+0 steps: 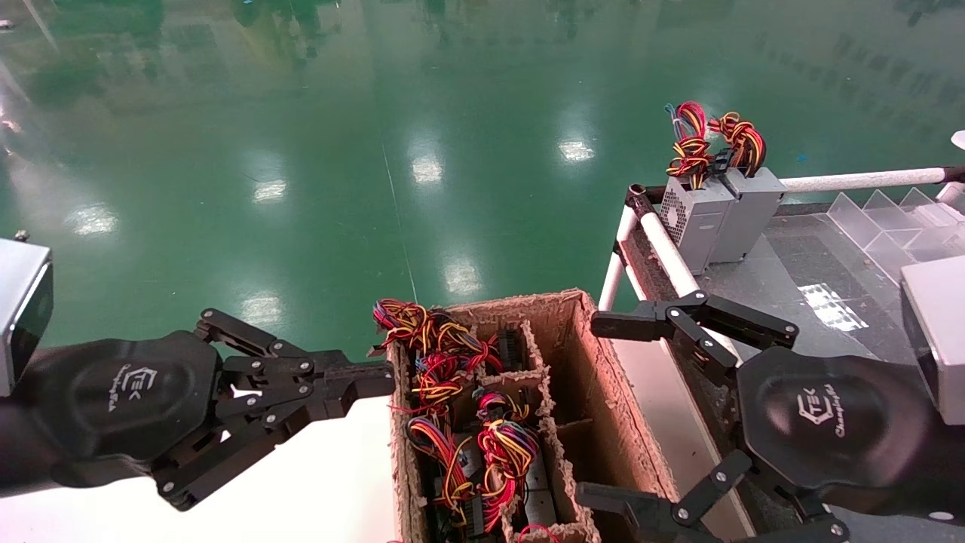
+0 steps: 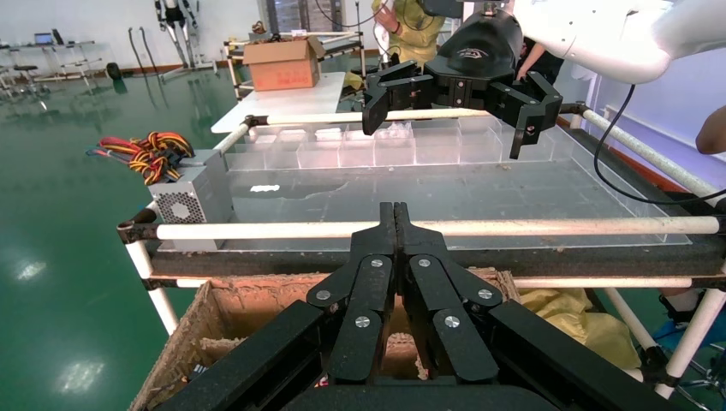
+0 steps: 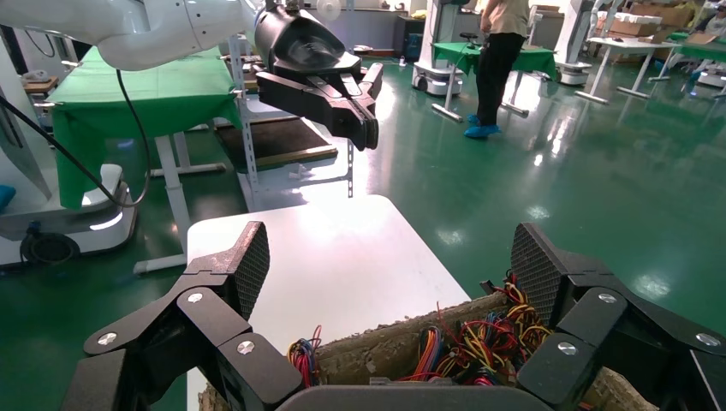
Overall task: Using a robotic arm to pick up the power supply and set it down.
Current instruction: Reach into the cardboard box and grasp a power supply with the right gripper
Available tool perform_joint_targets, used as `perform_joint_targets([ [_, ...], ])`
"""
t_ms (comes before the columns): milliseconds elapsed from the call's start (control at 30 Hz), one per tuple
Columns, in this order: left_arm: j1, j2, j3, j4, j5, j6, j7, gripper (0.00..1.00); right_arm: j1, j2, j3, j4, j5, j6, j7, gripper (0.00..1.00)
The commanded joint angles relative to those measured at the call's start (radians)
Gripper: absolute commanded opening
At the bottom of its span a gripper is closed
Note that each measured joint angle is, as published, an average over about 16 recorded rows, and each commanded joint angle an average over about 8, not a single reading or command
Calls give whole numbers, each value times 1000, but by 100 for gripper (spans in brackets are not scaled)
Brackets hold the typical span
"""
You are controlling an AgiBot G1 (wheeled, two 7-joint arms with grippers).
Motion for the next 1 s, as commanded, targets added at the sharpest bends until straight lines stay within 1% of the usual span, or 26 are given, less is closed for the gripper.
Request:
perform_joint_targets([
  [33,0,0,0,0,0,0,0,48,0,0,0,0,0,0,0,100],
  [167,0,0,0,0,0,0,0,98,0,0,0,0,0,0,0,100],
  [200,0,0,0,0,0,0,0,100,0,0,0,0,0,0,0,100],
  [733,0,0,0,0,0,0,0,100,-1,1,-2,-5,-10,7,-1,100],
  [867,0,0,0,0,0,0,0,100,-2,-2,-10,-19,-40,30,-4,100],
  [1000,0,0,0,0,0,0,0,100,8,-14,-40,-42,-105,64,18,100],
])
